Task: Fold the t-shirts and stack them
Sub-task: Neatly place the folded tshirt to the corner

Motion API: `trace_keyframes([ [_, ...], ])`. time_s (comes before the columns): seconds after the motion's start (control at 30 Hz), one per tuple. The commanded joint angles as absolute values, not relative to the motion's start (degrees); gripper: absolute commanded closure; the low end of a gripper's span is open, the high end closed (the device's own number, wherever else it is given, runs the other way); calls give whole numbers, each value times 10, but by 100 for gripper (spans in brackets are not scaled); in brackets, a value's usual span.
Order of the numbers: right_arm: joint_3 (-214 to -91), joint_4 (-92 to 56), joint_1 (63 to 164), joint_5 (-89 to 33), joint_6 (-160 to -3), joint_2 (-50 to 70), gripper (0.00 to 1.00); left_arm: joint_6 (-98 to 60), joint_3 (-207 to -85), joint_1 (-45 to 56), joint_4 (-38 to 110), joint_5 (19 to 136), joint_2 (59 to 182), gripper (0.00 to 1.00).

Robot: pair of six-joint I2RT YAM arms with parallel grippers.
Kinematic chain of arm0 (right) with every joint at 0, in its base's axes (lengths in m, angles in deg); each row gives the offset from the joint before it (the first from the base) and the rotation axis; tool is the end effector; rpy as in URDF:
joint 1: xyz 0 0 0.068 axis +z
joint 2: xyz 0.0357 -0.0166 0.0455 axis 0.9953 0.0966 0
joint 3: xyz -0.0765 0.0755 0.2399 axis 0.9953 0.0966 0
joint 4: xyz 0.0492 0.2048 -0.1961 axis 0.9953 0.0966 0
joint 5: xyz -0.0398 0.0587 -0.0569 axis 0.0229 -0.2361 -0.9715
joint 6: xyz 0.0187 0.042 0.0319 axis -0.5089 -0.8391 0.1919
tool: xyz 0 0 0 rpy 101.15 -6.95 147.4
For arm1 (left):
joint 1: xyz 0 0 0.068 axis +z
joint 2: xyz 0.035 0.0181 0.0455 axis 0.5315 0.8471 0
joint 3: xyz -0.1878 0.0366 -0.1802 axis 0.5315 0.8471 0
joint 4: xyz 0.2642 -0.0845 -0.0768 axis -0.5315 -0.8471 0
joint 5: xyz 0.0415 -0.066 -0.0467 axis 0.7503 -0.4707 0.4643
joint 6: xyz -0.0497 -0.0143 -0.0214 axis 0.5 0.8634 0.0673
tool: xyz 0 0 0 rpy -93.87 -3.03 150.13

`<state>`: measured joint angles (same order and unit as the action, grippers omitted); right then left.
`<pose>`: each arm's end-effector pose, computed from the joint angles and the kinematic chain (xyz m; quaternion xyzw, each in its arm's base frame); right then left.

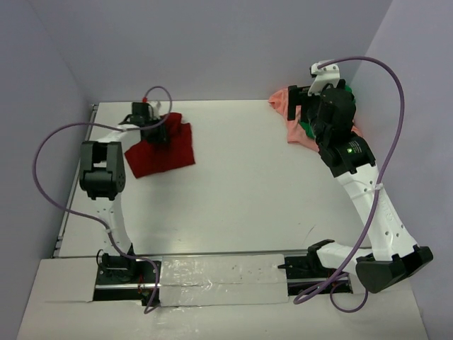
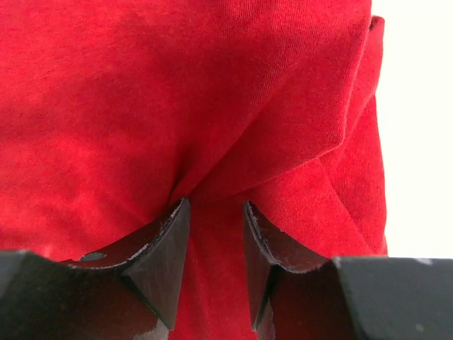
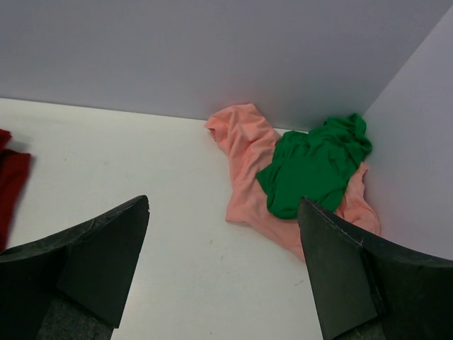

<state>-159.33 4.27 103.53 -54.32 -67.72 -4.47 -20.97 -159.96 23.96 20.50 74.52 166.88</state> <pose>0.2637 0.0782 0.4660 -0.0636 0.7428 -0.0497 0.6646 0.4783 -0.0759 0.1368 0.0206 0.9319 -0.1442 0.3321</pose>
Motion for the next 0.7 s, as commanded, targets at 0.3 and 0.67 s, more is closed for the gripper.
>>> trace_keyframes([
  [0.3,-1605,46,1029,-509,-693,-53,8,-301,-1639,394,250,781,1626,54],
  [0.67,-1586,43,1028,-505,-690,-68,11,-268,-1740,406,270,783,1668,56],
])
